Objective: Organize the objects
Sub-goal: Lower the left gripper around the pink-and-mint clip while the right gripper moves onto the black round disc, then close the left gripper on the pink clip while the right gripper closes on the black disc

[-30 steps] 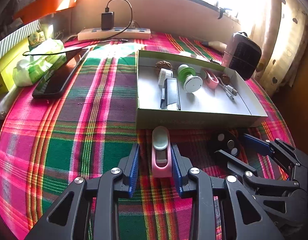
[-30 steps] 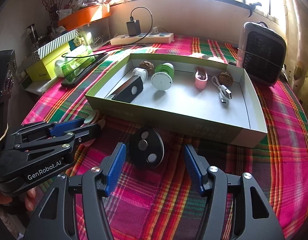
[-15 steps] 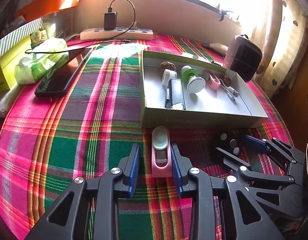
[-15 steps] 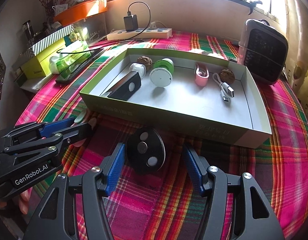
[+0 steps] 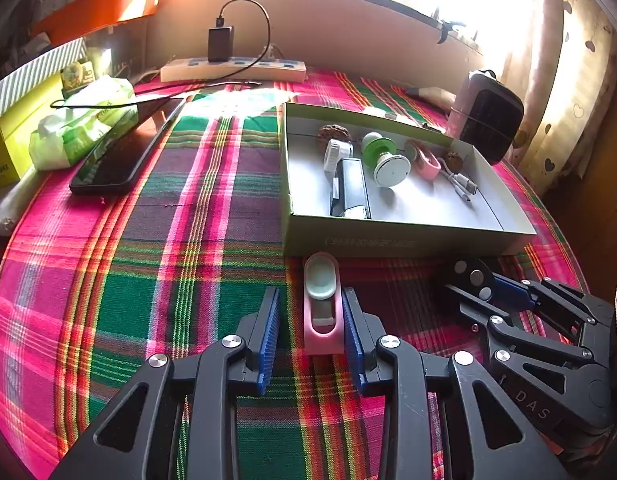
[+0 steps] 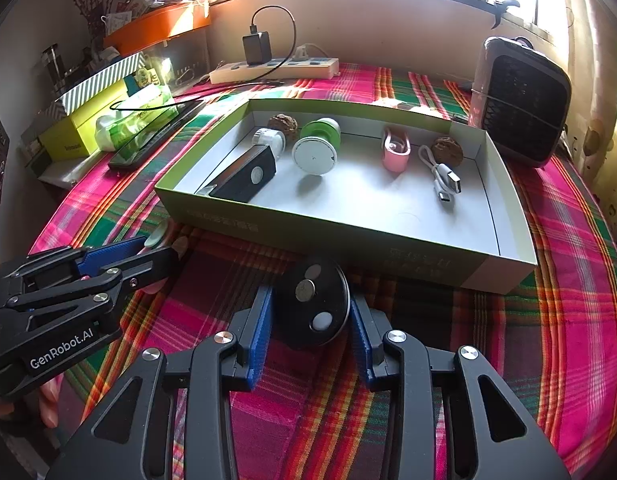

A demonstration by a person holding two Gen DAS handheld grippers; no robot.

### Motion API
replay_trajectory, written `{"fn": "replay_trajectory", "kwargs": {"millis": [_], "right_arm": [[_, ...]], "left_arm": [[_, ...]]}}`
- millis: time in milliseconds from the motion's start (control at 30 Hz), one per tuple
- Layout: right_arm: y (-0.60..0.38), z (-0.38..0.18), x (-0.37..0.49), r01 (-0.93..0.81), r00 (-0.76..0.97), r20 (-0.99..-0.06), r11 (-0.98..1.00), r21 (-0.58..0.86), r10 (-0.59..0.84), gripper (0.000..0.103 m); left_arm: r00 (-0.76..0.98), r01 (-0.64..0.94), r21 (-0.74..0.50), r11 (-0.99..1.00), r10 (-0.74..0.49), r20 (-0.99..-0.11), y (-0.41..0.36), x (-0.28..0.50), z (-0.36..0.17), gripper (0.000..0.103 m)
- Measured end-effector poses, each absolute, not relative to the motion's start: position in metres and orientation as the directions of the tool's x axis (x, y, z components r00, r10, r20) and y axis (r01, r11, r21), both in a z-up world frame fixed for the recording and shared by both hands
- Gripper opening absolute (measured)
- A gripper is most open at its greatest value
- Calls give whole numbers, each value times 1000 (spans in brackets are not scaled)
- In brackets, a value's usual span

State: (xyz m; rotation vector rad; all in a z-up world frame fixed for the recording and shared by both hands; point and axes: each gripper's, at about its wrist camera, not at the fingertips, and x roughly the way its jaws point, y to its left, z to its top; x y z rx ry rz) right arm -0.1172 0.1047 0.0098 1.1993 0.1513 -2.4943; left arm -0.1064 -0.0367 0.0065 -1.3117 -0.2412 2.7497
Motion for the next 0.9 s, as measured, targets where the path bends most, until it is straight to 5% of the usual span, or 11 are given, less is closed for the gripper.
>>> {"fn": "replay_trajectory", "kwargs": {"millis": [633,900], "right_arm": [[112,12,-115,356,-573,-764,-930,93,-296,36],[113,11,-115,355,-569,-765,-929,100,-300,36]], "left_arm": [[-627,-8,-178,-984,143,-766,-37,-106,7,29],[-628,2,-147,-989,113,-770,-36,-107,6,19]]}}
